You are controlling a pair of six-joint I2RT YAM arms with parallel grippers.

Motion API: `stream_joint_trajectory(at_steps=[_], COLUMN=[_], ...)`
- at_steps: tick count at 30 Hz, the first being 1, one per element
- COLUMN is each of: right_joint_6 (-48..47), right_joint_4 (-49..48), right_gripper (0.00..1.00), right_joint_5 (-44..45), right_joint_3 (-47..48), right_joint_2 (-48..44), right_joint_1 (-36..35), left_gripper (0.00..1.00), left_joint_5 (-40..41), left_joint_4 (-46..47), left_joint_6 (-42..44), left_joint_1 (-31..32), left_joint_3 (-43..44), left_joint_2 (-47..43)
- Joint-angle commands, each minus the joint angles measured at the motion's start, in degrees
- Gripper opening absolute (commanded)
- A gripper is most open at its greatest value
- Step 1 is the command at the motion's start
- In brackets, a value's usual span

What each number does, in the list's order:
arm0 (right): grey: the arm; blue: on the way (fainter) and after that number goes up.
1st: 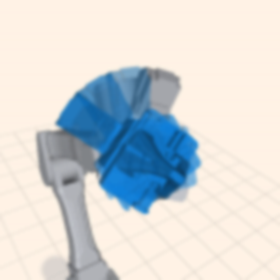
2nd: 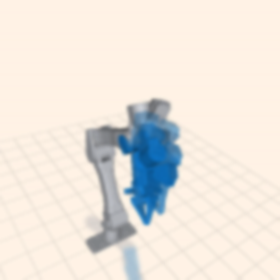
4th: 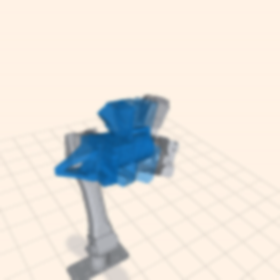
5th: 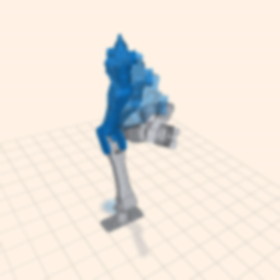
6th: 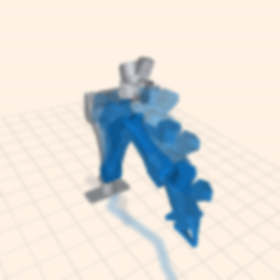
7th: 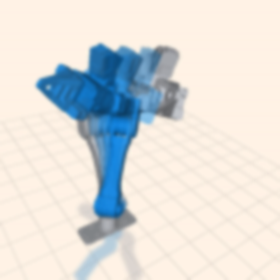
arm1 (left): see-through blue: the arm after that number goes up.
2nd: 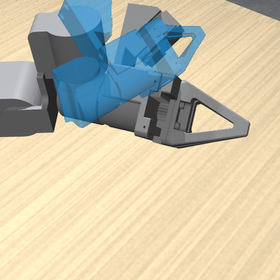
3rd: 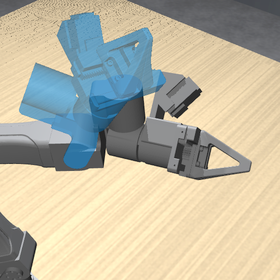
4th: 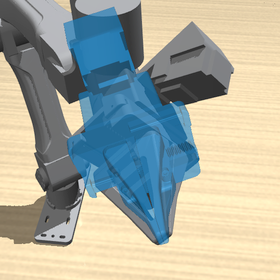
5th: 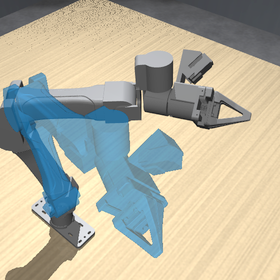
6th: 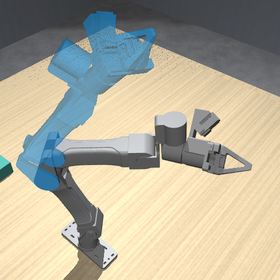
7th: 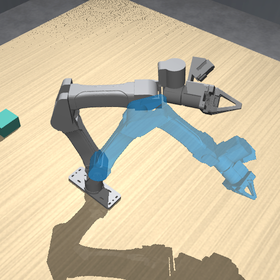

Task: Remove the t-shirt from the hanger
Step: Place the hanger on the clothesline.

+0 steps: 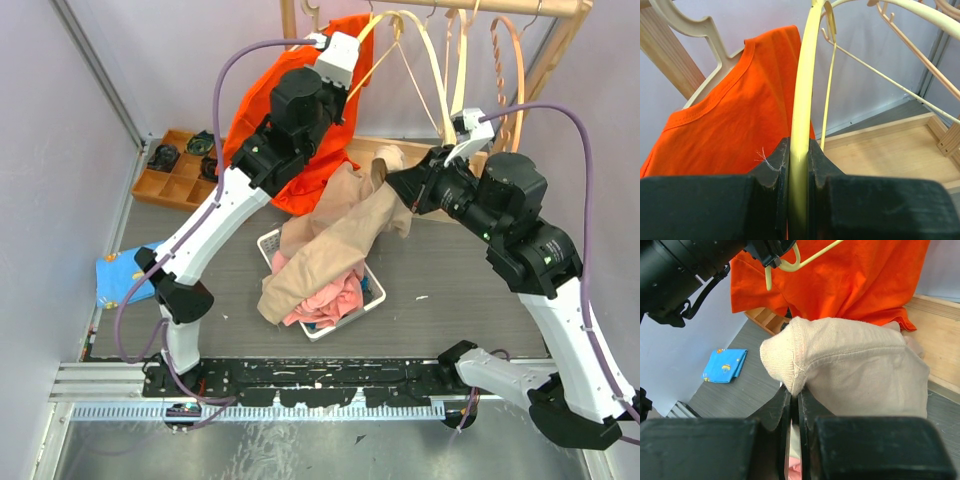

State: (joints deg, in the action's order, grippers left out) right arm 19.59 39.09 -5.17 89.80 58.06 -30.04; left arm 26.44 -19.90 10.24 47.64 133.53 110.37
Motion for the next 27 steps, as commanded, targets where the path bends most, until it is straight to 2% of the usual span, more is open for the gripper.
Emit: stream_joint_trajectory(at_steps=[1, 11, 20, 27], right_joint_6=[-0.91, -1.09, -1.07, -1.05], right_joint_4=[-2.25, -0.79, -0.26, -0.4], right_gripper=[0.01, 0.0, 0.01, 0.01], right_joint_5=[0.95, 0.93, 1.21, 1.23], right_joint_3=[3.44, 5.48, 6.87, 7.29], right_joint_2=[-2.14, -2.03, -2.26, -2.08], right_joint_1=[-0.28, -0.28, -0.29, -0.28], left_gripper=[0.0, 0.0, 0.37, 0.71], left_joint_5=[0.02, -0.1, 0.06, -0.41], left_joint_4=[3.86, 0.96, -2.57, -3.18], left_joint_6=[-0.1, -2.7, -4.76, -5.58], left_joint_1=[-0.85, -1.28, -1.37, -1.35], left_joint_3=[3.07, 4.99, 3.79, 0.25], left_joint_2=[1.06, 3.61, 3.13, -0.72])
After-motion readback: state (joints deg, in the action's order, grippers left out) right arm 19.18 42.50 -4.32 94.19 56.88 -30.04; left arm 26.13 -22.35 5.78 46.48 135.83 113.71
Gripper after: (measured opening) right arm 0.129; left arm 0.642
